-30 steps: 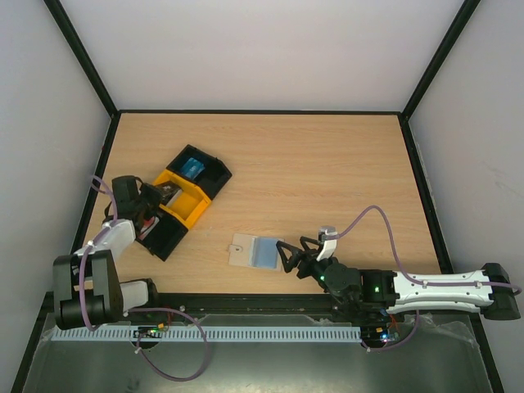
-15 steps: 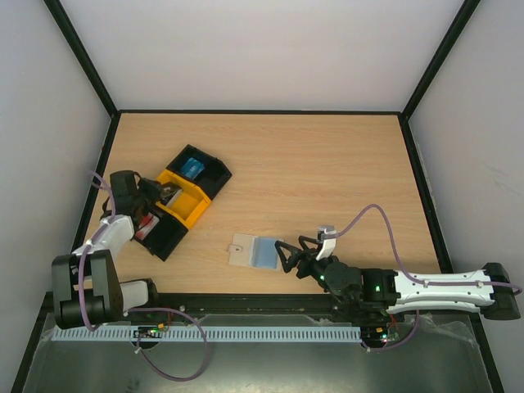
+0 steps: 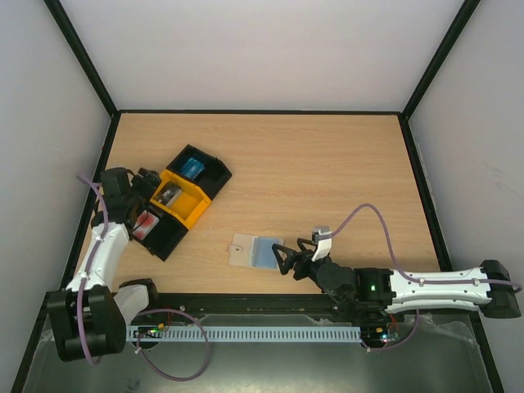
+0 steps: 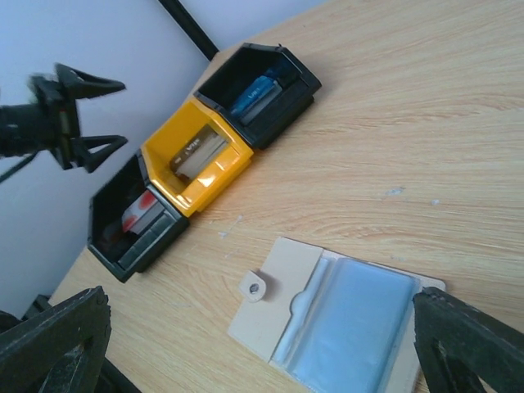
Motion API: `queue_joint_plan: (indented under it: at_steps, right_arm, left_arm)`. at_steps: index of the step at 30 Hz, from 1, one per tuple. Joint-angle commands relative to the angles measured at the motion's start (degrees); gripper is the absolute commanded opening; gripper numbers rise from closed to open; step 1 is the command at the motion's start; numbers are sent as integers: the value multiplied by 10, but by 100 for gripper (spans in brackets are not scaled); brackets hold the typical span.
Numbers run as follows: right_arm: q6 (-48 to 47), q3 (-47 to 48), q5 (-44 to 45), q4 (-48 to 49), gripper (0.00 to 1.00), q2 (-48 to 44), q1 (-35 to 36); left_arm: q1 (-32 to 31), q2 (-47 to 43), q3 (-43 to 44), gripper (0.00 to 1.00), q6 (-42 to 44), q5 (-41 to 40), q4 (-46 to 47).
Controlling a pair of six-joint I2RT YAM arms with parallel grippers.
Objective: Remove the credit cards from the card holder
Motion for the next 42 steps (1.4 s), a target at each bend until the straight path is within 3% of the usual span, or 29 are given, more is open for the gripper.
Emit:
queue_joint_plan:
  at_steps: [1, 9, 14, 18, 24, 34, 42]
  right_arm:
    - [50, 24, 42, -54, 98, 26, 2]
    - [44, 56, 12, -94, 98, 98, -71]
    - [52, 91, -5, -118, 98, 136, -109]
    - [115, 137, 54, -182, 98, 154, -110]
    - [112, 173, 87, -216, 98, 126, -111]
    - [64, 221, 110, -250, 98, 19, -110]
    - [43, 248, 133, -270, 98, -52, -110]
  left_arm:
    - [1, -53, 16, 99, 32, 30, -74]
    - [-25, -139, 10, 100, 57, 118, -136]
    - [-147, -158, 8, 100, 66, 103, -147]
    - [-245, -164, -1, 100, 71, 107, -125]
    - [-333, -174, 1, 100, 118, 144, -106]
    - [-351, -265, 28, 100, 164, 159, -112]
    - [-351, -326, 34, 100, 144, 157, -92]
